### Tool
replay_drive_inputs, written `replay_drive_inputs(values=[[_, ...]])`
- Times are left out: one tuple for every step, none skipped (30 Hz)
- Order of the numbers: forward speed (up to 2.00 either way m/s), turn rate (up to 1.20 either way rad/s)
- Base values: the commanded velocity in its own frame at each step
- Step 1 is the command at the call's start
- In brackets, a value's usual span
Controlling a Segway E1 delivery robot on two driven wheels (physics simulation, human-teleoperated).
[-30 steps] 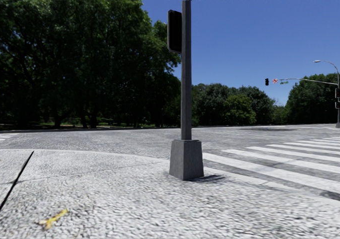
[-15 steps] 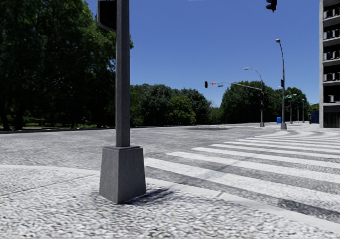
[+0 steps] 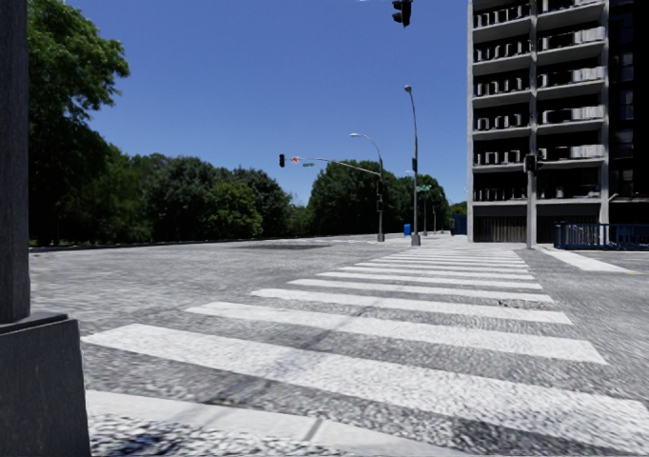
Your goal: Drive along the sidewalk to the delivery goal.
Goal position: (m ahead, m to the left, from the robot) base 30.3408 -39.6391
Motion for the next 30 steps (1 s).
replay_drive_inputs(values=[[1.29, -0.65], [1.29, -0.64], [1.29, -0.62], [1.29, -0.62], [1.29, -0.62], [1.29, -0.6], [1.29, -0.52], [1.29, -0.52], [1.29, -0.28], [1.29, 0.0], [1.29, 0.0], [1.29, 0.0], [1.29, 0.0], [1.29, 0.0], [1.29, 0.0], [1.29, 0.0], [1.29, 0.0], [1.29, 0.0], [1.29, 0.0], [1.29, 0.0], [1.29, 0.0], [1.29, 0.0], [1.29, 0.0], [1.29, 0.0], [1.29, 0.0], [1.29, 0.0], [1.29, 0.0], [1.29, 0.0], [1.29, 0.0], [1.29, 0.0]])
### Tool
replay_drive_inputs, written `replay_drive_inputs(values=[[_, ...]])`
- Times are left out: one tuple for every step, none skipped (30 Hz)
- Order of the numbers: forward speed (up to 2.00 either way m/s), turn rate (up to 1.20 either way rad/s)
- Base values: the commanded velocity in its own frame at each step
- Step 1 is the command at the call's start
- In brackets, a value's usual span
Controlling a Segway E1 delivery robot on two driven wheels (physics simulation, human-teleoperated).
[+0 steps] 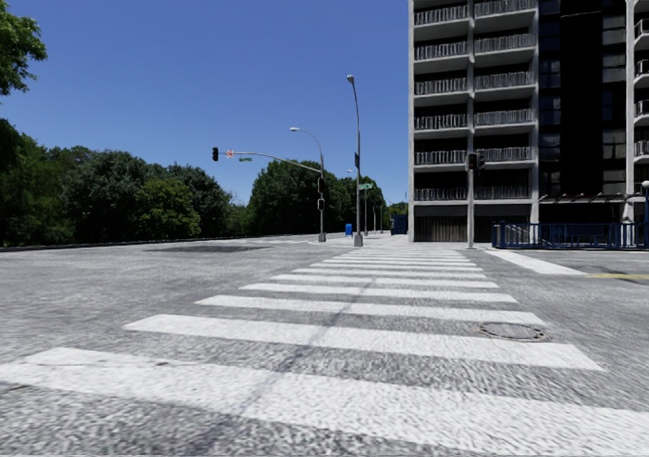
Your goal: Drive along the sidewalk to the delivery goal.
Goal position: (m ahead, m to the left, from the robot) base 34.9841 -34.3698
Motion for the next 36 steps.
replay_drive_inputs(values=[[1.29, 0.0], [1.29, 0.0], [1.29, 0.0], [1.29, 0.0], [1.29, 0.0], [1.29, 0.0], [1.29, 0.0], [1.29, 0.0], [1.29, 0.0], [1.29, -0.01], [1.29, -0.06], [1.29, -0.09], [1.29, -0.09], [1.29, -0.1], [1.29, -0.1], [1.29, -0.1], [1.29, -0.1], [1.29, -0.1], [1.29, -0.1], [1.29, -0.1], [1.29, -0.1], [1.29, -0.1], [1.29, -0.1], [1.29, -0.1], [1.29, -0.1], [1.29, -0.1], [1.29, -0.11], [1.29, -0.15], [1.29, -0.18], [1.29, -0.18], [1.29, -0.19], [1.29, -0.22], [1.29, -0.25], [1.29, -0.25], [1.29, -0.26], [1.29, -0.26]])
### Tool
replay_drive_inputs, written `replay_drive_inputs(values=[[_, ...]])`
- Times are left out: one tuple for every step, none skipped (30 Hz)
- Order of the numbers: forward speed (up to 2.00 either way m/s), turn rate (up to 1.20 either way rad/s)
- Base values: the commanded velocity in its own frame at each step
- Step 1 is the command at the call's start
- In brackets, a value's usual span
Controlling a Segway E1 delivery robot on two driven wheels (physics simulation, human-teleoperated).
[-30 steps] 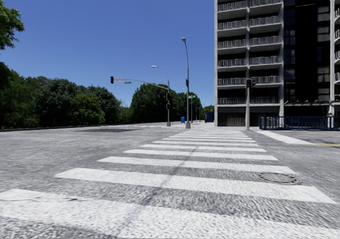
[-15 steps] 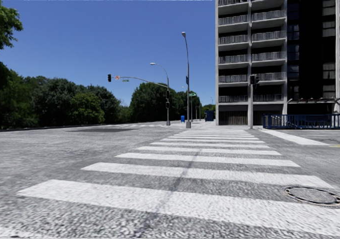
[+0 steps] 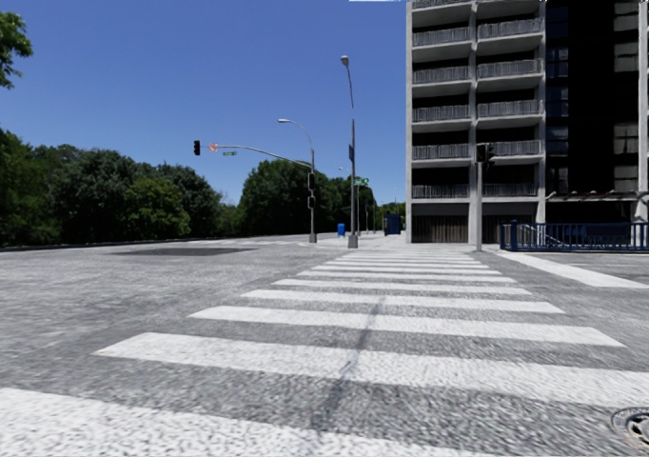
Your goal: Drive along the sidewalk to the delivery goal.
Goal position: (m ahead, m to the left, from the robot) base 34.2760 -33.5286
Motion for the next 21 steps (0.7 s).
replay_drive_inputs(values=[[1.29, -0.26], [1.29, -0.26], [1.29, -0.26], [1.45, -0.26], [2.0, -0.26], [2.0, -0.26], [2.0, -0.26], [2.0, -0.26], [2.0, -0.26], [2.0, -0.26], [2.0, -0.26], [2.0, -0.26], [2.0, -0.27], [2.0, -0.27], [2.0, -0.27], [2.0, -0.29], [2.0, -0.31], [2.0, -0.32], [2.0, -0.32], [2.0, -0.33], [2.0, -0.33]])
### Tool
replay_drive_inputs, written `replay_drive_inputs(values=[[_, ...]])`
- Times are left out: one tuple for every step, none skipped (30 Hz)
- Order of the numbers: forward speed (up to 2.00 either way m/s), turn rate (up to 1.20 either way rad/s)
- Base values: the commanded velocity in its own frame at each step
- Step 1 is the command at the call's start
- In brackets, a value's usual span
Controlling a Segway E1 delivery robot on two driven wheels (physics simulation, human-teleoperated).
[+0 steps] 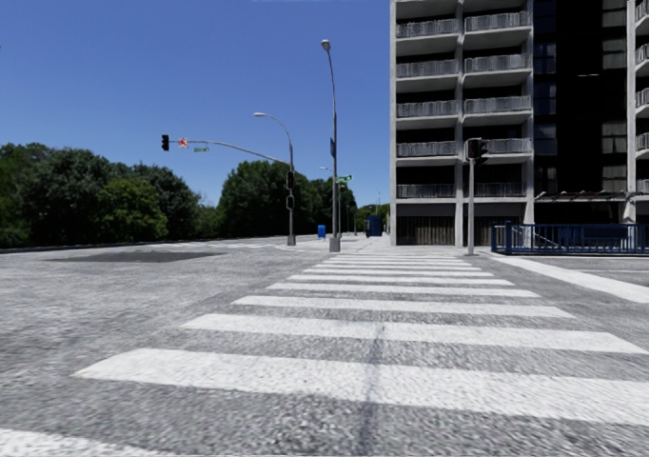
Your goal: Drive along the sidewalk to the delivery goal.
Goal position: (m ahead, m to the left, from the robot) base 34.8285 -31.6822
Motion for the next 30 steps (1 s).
replay_drive_inputs(values=[[2.0, -0.33], [2.0, -0.33], [2.0, -0.33], [2.0, -0.33], [2.0, -0.33], [2.0, -0.33], [2.0, -0.33], [2.0, -0.33], [2.0, -0.33], [2.0, -0.33], [2.0, -0.33], [2.0, -0.35], [2.0, -0.41], [2.0, -0.44], [2.0, -0.44], [2.0, -0.44], [2.0, -0.45], [2.0, -0.45], [2.0, -0.45], [2.0, -0.45], [2.0, -0.45], [2.0, -0.45], [2.0, -0.45], [2.0, -0.45], [2.0, -0.45], [2.0, -0.45], [2.0, -0.45], [2.0, -0.45], [2.0, -0.45], [2.0, -0.45]])
